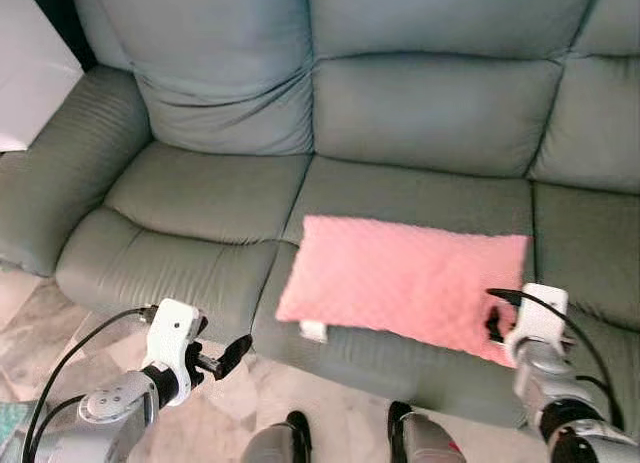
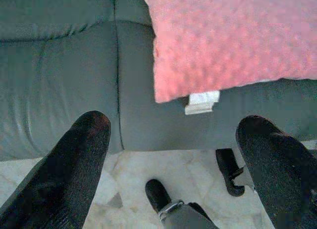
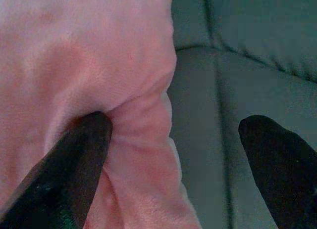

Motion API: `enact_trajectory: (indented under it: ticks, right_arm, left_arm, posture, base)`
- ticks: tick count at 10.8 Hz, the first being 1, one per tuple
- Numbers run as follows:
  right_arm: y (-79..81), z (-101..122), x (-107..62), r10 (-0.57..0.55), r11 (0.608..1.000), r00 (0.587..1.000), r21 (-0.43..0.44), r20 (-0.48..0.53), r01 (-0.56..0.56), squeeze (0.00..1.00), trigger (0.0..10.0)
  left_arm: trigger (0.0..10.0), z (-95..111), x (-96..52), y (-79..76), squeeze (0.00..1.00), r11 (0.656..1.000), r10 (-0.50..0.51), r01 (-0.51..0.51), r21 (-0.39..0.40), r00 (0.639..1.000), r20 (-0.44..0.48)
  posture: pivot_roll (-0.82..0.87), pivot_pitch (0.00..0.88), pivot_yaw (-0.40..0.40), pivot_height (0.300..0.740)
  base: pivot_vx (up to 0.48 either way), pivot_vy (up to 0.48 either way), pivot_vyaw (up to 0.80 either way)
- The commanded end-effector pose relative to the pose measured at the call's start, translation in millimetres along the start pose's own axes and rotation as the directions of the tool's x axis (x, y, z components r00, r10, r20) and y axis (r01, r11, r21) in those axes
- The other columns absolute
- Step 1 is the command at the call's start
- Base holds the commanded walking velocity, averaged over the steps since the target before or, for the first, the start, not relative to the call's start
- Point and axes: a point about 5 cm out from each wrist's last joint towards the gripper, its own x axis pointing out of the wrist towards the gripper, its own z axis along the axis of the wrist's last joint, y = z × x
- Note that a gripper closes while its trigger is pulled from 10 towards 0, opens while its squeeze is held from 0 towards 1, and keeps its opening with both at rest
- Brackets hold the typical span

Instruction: Move the pillow to the sofa

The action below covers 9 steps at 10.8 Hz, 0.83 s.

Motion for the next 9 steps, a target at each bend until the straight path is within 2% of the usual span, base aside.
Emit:
enact_trajectory:
  ticks: [1, 2, 3, 5, 6, 7, 8, 9]
  right_arm:
    - [6.2, -11.6, -2.6, 0.029, 0.999, 0.999, -0.021, -0.039, -0.030, 0.00, 10.0]
    - [2.8, -14.5, -3.2, 0.020, 0.998, 0.999, -0.050, -0.043, -0.022, 0.00, 10.0]
    - [-11.0, -17.2, -4.2, -0.037, 0.993, 0.999, -0.110, -0.027, 0.034, 0.00, 10.0]
    - [-27.8, -10.7, -5.0, -0.140, 0.960, 0.989, -0.237, 0.050, 0.147, 0.00, 10.0]
    - [-31.9, 5.4, -6.9, -0.181, 0.936, 0.970, -0.273, 0.164, 0.221, 0.00, 10.0]
    - [-29.2, 11.6, -8.3, -0.168, 0.934, 0.964, -0.281, 0.205, 0.222, 0.00, 10.0]
    - [-13.9, 25.3, -17.6, -0.109, 0.949, 0.950, -0.253, 0.293, 0.187, 0.00, 10.0]
    - [13.8, 39.7, -25.6, 0.020, 0.970, 0.926, -0.233, 0.376, 0.074, 0.00, 10.0]
  left_arm:
    - [10.0, -3.4, -6.0, 5.8, 0.00, 1.000, 0.024, -0.024, 0.000, 0.999, -0.022]
    - [10.0, -3.3, -4.2, 4.1, 0.00, 1.000, 0.020, -0.020, 0.000, 1.000, -0.021]
    - [10.0, -2.6, -1.7, 2.8, 0.00, 1.000, 0.020, -0.019, 0.005, 1.000, -0.018]
    - [10.0, -0.3, 1.6, 8.7, 0.00, 0.997, 0.073, -0.073, 0.016, 0.997, -0.002]
    - [10.0, 3.8, 9.1, 14.2, 0.00, 0.992, 0.123, -0.123, 0.001, 0.992, 0.040]
    - [10.0, 5.2, 13.3, 14.0, 0.00, 0.992, 0.126, -0.126, -0.004, 0.991, 0.047]
    - [10.0, 10.0, 21.8, 12.6, 0.00, 0.991, 0.136, -0.136, -0.007, 0.987, 0.083]
    - [10.0, 22.2, 32.6, 16.1, 0.00, 0.981, 0.194, -0.194, -0.018, 0.969, 0.153]
  posture:
    - [0.09, 0.317, 0.186, 0.740]
    - [0.09, 0.316, 0.184, 0.740]
    - [0.08, 0.305, 0.174, 0.740]
    - [0.05, 0.289, 0.158, 0.740]
    - [0.02, 0.268, 0.137, 0.740]
    - [0.00, 0.254, 0.128, 0.740]
    - [-0.03, 0.226, 0.112, 0.740]
    - [-0.07, 0.178, 0.094, 0.740]
  base:
    - [0.000, 0.000, 0.00]
    - [0.000, 0.000, 0.00]
    - [0.000, 0.000, 0.00]
    - [0.000, 0.000, 0.00]
    - [0.000, 0.000, 0.00]
    - [0.000, 0.000, 0.00]
    - [0.000, 0.000, 0.00]
    - [0.000, 0.000, 0.00]
